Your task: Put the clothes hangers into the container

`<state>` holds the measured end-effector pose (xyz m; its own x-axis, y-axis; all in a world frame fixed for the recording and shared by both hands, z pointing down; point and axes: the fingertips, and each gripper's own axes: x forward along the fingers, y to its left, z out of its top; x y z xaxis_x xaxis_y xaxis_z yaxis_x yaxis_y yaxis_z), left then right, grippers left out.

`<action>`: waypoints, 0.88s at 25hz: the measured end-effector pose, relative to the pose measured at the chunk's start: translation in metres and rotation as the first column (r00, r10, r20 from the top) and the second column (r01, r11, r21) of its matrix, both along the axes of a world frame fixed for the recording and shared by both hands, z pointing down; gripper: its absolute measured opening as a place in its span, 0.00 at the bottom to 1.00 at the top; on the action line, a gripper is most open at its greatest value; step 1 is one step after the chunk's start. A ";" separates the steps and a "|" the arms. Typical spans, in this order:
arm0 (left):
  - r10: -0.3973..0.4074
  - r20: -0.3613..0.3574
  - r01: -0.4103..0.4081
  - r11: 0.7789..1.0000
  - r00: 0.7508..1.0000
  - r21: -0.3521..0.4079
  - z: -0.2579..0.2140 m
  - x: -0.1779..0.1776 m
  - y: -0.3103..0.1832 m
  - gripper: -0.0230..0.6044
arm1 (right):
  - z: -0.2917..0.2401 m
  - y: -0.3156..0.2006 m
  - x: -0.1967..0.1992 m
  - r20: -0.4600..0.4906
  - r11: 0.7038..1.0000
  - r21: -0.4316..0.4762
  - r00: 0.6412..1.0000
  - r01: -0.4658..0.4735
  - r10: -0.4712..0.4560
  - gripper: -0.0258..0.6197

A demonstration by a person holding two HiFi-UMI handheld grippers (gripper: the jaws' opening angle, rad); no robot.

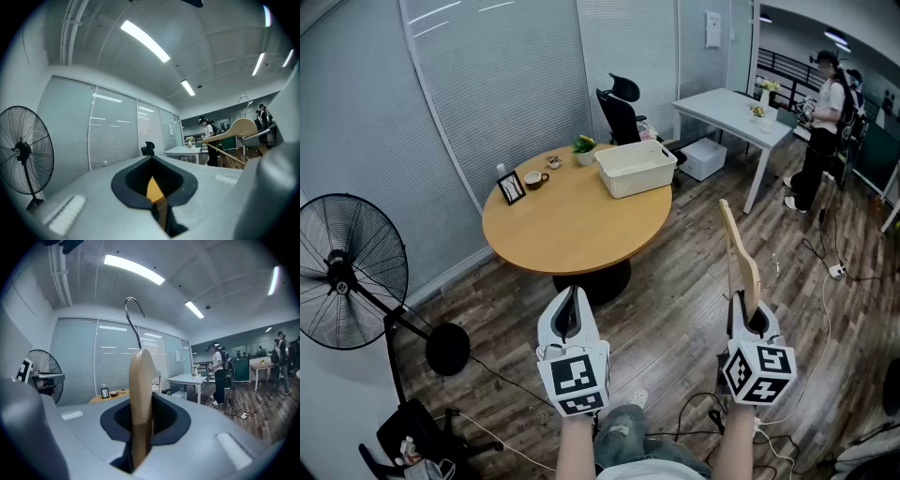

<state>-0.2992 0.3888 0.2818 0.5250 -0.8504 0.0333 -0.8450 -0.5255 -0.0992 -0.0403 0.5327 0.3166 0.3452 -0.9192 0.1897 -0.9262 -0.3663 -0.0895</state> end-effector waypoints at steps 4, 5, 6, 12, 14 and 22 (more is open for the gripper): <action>-0.003 0.004 0.003 1.000 1.000 -0.003 0.000 -0.002 -0.001 0.04 | -0.001 -0.001 -0.003 -0.001 1.000 0.000 1.000 0.003 -0.003 0.13; -0.003 0.004 0.003 1.000 1.000 -0.003 0.000 -0.003 -0.001 0.04 | -0.001 -0.001 -0.003 -0.001 1.000 -0.001 1.000 0.003 -0.003 0.13; -0.004 0.004 0.004 1.000 1.000 -0.003 0.000 -0.003 -0.001 0.04 | -0.001 -0.001 -0.003 -0.001 1.000 -0.002 1.000 0.003 -0.003 0.13; -0.003 0.009 0.003 1.000 1.000 -0.011 0.003 0.003 -0.010 0.04 | 0.002 -0.008 0.002 0.006 1.000 -0.005 1.000 0.000 0.000 0.13; -0.002 0.012 0.002 1.000 1.000 -0.018 0.005 0.006 -0.016 0.04 | 0.004 -0.014 0.005 0.005 1.000 -0.010 1.000 0.003 -0.002 0.13; 0.012 0.028 -0.010 0.999 1.000 -0.043 0.015 0.029 -0.056 0.04 | 0.009 -0.053 0.022 0.016 1.000 -0.013 1.000 0.000 0.000 0.13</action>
<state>-0.2702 0.3326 0.2972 0.5327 -0.8421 0.0845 -0.8363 -0.5391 -0.0998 -0.0181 0.4802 0.3256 0.3417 -0.9168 0.2067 -0.9248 -0.3672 -0.0996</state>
